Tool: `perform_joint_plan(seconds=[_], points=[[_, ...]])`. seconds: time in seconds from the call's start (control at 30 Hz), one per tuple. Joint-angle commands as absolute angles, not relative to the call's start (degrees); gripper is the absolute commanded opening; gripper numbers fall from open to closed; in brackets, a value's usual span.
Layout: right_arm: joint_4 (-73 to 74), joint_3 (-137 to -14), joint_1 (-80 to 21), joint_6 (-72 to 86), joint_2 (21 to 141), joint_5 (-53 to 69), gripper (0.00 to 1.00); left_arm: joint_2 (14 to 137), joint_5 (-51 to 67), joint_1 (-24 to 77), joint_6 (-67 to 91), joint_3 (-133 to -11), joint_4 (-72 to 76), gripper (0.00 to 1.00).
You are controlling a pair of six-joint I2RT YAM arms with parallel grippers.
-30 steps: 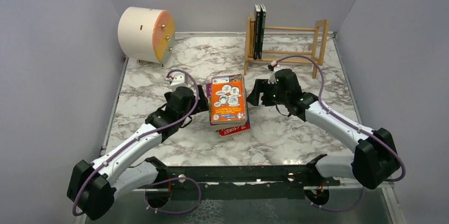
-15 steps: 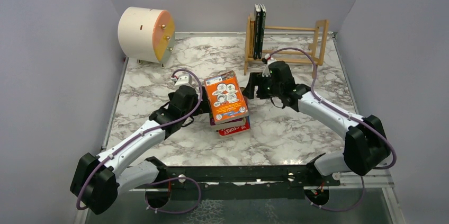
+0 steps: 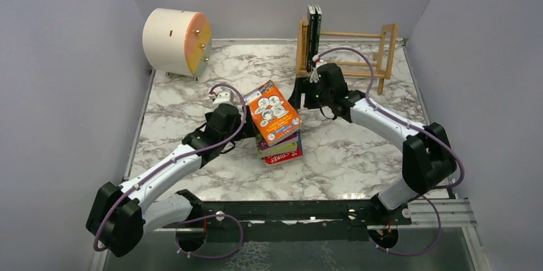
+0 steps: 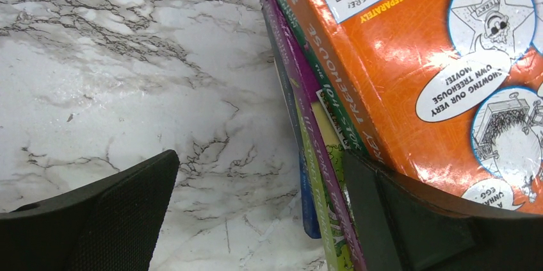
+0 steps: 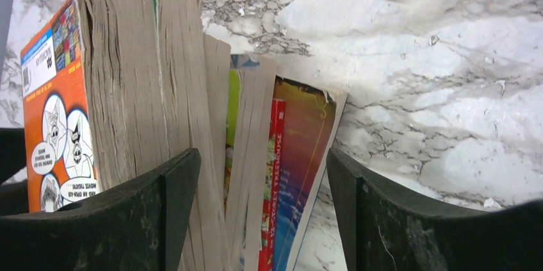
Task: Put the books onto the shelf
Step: Adjust the book at the center of the board.
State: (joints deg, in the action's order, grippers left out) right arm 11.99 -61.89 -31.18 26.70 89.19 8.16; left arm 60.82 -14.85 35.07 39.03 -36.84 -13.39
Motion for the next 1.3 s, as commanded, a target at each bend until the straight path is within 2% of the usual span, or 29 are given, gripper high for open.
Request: perform_joint_plan(seconds=[0.0,0.23,0.53,0.7,0.8,1.0,1.27], points=[[7.8,-65.6,-32.6,26.9,92.0,11.5,0.72,60.7,-9.4,37.4,41.2,-37.4,-6.1,0.99],[9.6,-66.7,-32.5,26.9,91.5,2.7,0.72,59.0,-11.2,38.6,41.1,-37.4,-7.1,0.99],[11.3,-62.2,-28.2,26.5,82.5,-5.1,0.73,52.0,-21.6,38.6,38.6,-39.5,-16.2,0.99],[13.5,-58.8,-27.9,25.7,76.0,-8.7,0.73,52.3,-24.2,38.6,36.8,-42.6,-17.0,0.99],[12.9,-54.3,-27.8,25.8,69.4,-6.1,0.73,55.1,-25.6,38.4,35.1,-45.6,-16.4,0.99],[9.1,-44.1,-27.9,26.0,53.4,7.0,0.69,61.0,-24.8,35.8,32.5,-50.5,-11.9,0.99],[12.1,-39.4,-27.9,27.1,46.7,16.6,0.69,67.3,-13.5,31.2,32.1,-53.3,-4.8,0.99]])
